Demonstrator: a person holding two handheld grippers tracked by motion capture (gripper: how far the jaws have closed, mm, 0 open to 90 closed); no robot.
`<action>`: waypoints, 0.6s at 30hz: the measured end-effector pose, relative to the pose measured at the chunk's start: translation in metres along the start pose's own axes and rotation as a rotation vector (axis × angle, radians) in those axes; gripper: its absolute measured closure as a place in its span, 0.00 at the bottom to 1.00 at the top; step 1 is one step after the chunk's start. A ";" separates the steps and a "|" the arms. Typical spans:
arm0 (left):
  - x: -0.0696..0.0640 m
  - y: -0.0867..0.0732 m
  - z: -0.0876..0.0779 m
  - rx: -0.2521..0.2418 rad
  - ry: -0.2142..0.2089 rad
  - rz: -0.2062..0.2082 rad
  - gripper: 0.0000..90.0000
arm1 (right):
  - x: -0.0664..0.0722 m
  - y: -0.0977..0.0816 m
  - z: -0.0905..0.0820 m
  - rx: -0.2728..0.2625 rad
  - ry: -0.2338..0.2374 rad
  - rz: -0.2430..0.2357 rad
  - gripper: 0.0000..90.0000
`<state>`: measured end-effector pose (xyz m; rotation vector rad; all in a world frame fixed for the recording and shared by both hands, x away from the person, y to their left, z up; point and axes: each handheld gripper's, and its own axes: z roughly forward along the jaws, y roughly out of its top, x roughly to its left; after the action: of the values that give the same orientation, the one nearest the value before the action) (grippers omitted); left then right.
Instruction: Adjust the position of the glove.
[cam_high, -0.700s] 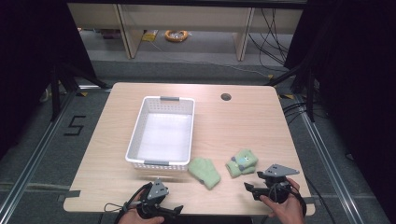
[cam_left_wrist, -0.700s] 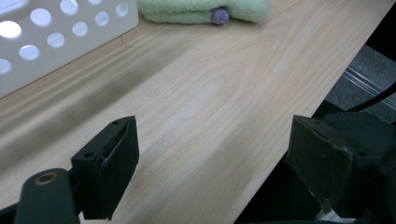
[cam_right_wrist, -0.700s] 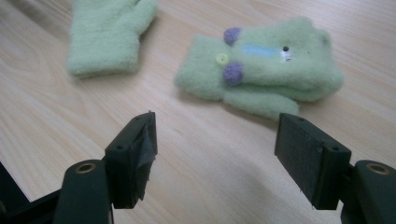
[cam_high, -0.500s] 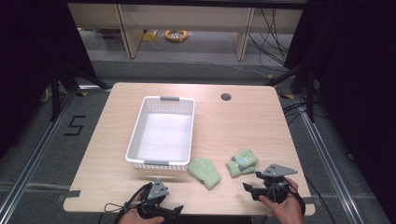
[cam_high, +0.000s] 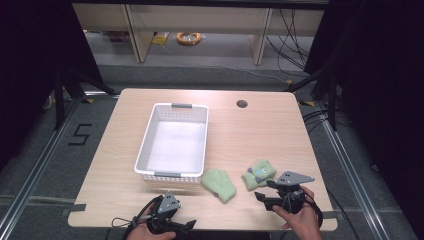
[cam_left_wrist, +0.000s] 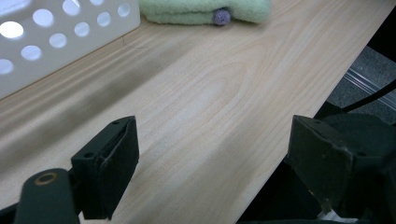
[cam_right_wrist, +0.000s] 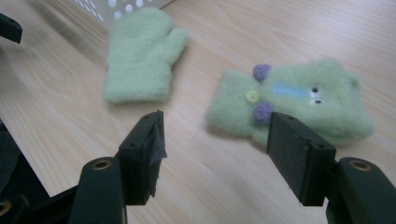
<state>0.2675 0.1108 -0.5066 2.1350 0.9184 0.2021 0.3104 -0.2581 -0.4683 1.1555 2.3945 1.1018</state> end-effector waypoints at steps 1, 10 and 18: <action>0.000 0.000 0.000 -0.001 0.000 -0.001 0.18 | 0.002 0.003 0.002 0.001 0.002 -0.013 0.43; 0.002 0.000 -0.001 0.012 0.005 0.026 0.18 | 0.006 0.013 0.008 0.010 0.023 -0.043 0.43; 0.002 0.001 -0.001 0.009 0.005 0.027 0.18 | 0.013 0.021 0.017 0.020 0.048 -0.072 0.43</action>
<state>0.2687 0.1125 -0.5054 2.1570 0.8955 0.2169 0.3228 -0.2312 -0.4635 1.0512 2.4681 1.0973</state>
